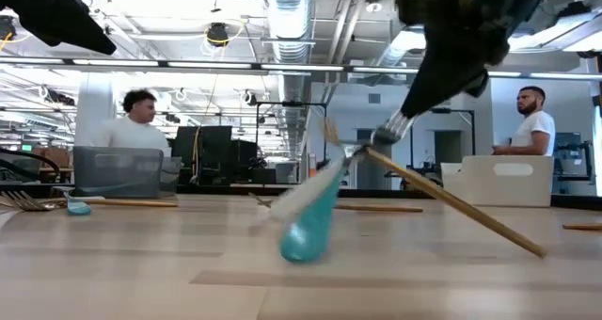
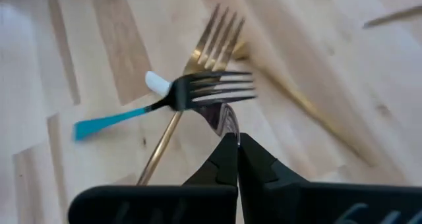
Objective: Sort silverware by color (type)
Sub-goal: Put the white fork into the white bin
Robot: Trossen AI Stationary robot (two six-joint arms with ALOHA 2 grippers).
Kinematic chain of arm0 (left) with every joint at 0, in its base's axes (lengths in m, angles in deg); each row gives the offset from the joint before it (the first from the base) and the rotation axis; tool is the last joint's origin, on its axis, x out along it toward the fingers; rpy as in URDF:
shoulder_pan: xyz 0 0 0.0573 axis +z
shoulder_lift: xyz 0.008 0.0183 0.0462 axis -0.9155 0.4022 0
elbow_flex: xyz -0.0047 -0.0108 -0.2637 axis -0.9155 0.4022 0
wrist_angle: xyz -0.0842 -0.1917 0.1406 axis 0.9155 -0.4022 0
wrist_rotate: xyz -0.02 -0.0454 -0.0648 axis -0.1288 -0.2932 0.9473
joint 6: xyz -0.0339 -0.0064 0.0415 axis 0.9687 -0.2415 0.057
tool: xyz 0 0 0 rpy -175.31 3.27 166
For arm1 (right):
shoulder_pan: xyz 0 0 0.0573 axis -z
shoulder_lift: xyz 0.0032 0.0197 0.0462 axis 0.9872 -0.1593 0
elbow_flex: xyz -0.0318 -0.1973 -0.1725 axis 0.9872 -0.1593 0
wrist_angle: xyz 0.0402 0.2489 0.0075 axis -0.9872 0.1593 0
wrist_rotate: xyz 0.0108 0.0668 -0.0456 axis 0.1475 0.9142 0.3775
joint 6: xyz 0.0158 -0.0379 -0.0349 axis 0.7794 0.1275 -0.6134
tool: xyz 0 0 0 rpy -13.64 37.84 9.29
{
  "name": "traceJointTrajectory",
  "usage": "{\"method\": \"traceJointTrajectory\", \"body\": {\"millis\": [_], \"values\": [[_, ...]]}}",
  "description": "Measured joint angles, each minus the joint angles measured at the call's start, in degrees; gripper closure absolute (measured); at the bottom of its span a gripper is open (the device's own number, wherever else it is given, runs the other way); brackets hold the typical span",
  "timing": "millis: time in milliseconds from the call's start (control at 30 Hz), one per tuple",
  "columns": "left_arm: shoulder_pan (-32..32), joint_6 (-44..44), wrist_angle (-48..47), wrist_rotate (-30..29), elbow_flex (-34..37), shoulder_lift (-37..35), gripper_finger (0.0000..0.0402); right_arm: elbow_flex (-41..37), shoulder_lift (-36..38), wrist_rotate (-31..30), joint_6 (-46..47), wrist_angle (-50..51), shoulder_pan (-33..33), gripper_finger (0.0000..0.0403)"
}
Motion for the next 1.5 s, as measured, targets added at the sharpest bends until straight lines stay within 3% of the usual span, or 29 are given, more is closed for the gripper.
{"method": "traceJointTrajectory", "body": {"millis": [167, 333, 567, 733, 967, 1033, 1133, 1333, 1500], "values": [[0.0, 0.0, 0.0, -0.4, 0.0, 0.0, 0.0233, 0.0, 1.6, -6.4, 0.0, 3.0, -1.7, 0.0390], [0.0, 0.0, 0.0, -1.0, 0.0, 0.0, 0.0233, 0.0, 1.6, -8.9, 0.2, 6.3, -2.0, 0.0390], [0.0, 0.0, 0.0, -1.3, 0.0, 0.0, 0.0233, 0.0, 1.6, -6.9, -1.3, 6.7, -2.2, 0.0390], [0.0, 0.0, 0.0, -1.4, 0.0, 0.0, 0.0233, 0.0, 1.6, -1.9, -4.8, 3.9, -2.5, 0.0390], [0.0, 0.1, 0.1, -1.5, 0.0, 0.0, 0.0233, 0.1, -0.5, -12.6, -8.7, 1.9, -2.7, 0.0390], [0.0, 0.1, 0.1, -1.5, 0.0, 0.0, 0.0233, 0.0, -2.3, -11.5, -13.6, -0.9, -3.0, 0.0390], [0.0, 0.1, 0.1, -1.5, 0.0, 0.0, 0.0233, 0.2, -4.7, -5.3, -19.7, -6.9, -3.2, 0.0390], [0.0, 0.1, 0.1, -2.6, 0.0, 0.0, 0.0233, 0.1, -7.5, -0.6, -20.3, -6.5, -3.4, 0.0390], [0.0, 0.1, 0.0, -3.2, 0.0, 0.0, 0.0233, 0.0, -7.3, -9.0, -20.5, -4.7, -4.3, 0.0390]]}}
